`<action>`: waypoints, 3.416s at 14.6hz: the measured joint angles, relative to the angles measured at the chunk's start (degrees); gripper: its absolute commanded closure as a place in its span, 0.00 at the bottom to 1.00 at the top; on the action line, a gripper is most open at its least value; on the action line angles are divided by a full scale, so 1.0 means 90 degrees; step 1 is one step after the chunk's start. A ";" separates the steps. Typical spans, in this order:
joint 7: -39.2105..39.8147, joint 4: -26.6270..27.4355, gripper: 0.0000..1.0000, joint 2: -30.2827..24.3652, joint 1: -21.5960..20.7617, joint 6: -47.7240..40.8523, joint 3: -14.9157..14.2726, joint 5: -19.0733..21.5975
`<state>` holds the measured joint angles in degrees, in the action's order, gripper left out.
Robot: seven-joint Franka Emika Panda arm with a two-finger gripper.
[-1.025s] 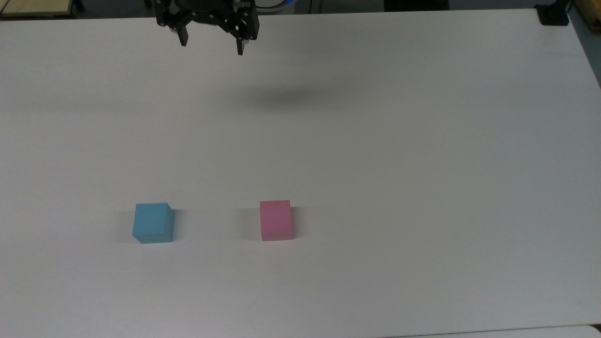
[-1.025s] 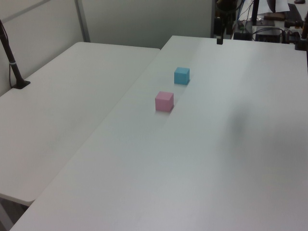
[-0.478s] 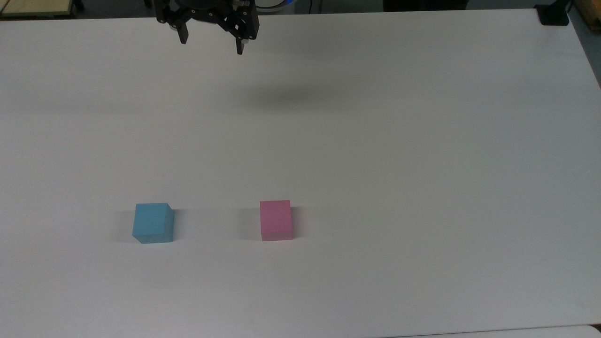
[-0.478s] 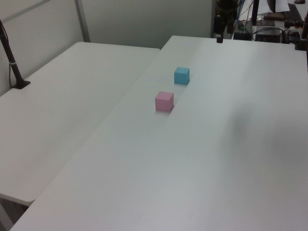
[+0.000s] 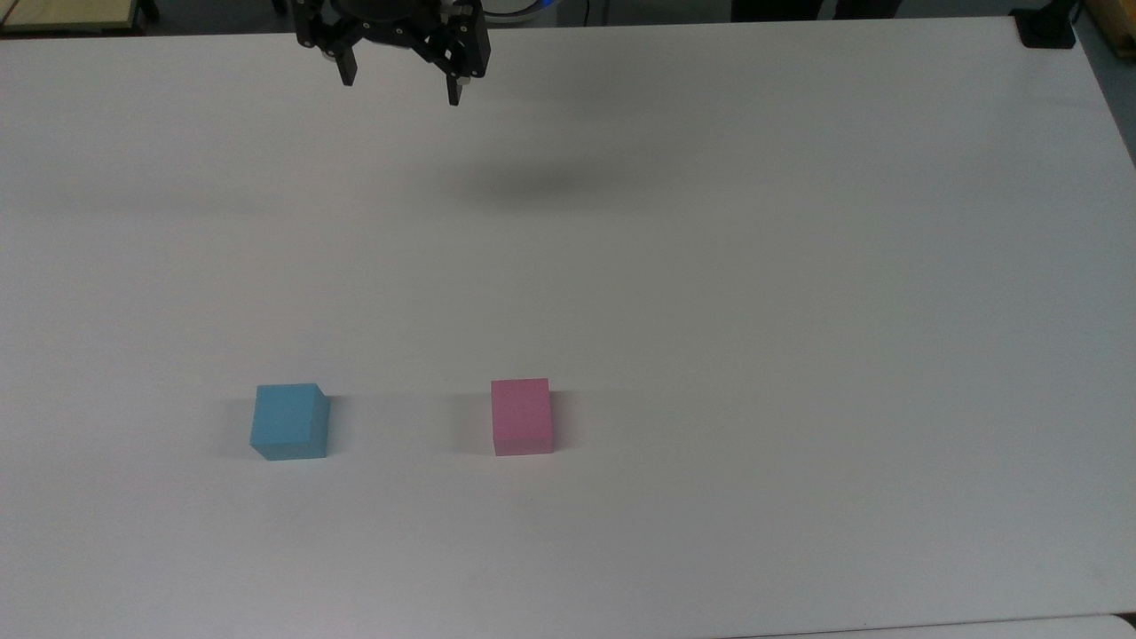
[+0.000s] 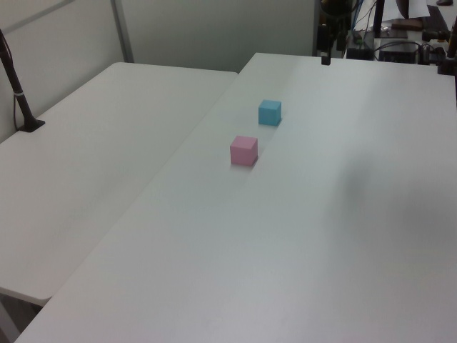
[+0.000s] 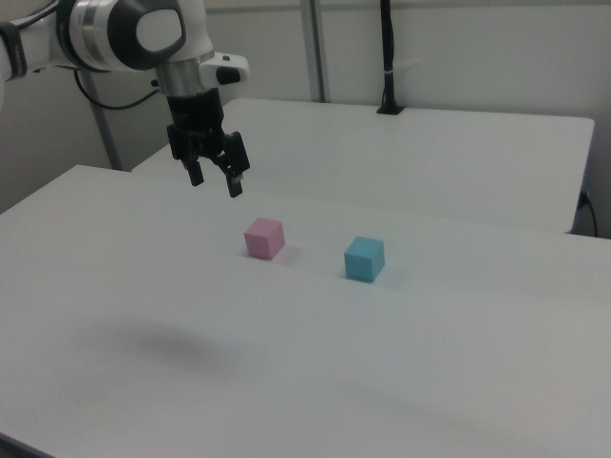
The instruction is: Put blue cube on pink cube
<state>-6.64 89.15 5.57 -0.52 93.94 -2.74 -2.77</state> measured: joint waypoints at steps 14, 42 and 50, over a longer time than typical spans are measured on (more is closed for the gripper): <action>0.0057 -0.0016 0.00 0.0629 0.0000 0.1664 -0.0006 0.0006; 0.1349 -0.3553 0.00 0.4826 0.0512 0.2700 -0.0540 0.0005; 0.1573 -0.3551 0.25 0.5101 0.0537 0.2736 -0.0636 0.0005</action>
<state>7.52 57.19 51.48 4.31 118.57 -8.47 -2.72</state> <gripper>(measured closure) 0.018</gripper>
